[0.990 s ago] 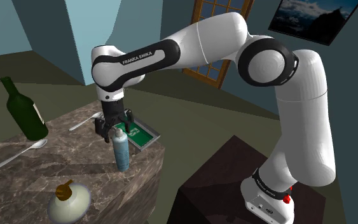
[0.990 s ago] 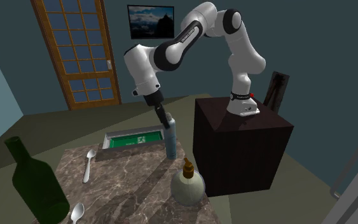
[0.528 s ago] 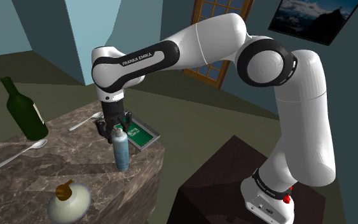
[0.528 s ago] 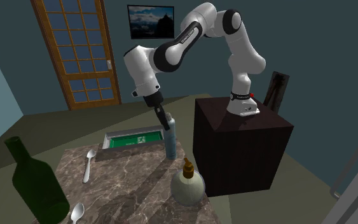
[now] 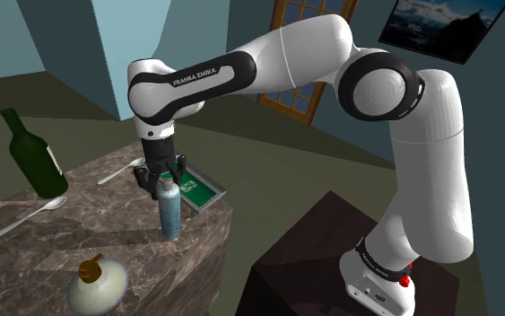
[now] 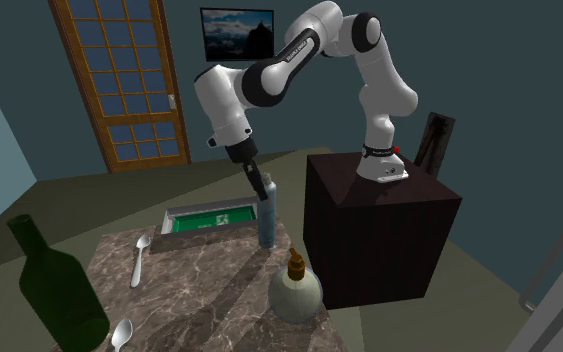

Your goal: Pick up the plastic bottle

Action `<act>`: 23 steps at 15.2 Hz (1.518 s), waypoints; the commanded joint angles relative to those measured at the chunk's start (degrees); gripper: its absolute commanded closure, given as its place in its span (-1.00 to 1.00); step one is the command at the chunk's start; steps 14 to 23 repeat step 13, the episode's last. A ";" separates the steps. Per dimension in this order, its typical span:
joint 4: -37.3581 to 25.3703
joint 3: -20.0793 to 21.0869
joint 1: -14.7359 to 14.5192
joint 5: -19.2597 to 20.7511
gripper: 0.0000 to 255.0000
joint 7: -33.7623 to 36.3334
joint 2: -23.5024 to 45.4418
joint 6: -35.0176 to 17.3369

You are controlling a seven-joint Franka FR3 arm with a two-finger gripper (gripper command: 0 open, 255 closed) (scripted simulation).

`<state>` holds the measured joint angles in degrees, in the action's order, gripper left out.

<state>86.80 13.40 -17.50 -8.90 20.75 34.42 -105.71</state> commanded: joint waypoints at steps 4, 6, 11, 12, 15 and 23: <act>-1.54 0.14 0.16 -0.14 1.00 0.51 -1.49 2.97; -2.21 0.21 0.21 -0.20 1.00 0.74 -2.06 4.18; -4.18 0.35 0.30 -0.32 1.00 1.35 -3.27 7.29; -4.24 0.35 0.30 -0.33 1.00 1.37 -3.32 7.39; -4.25 0.35 0.30 -0.33 1.00 1.37 -3.31 7.39; -4.25 0.35 0.30 -0.33 1.00 1.37 -3.31 7.39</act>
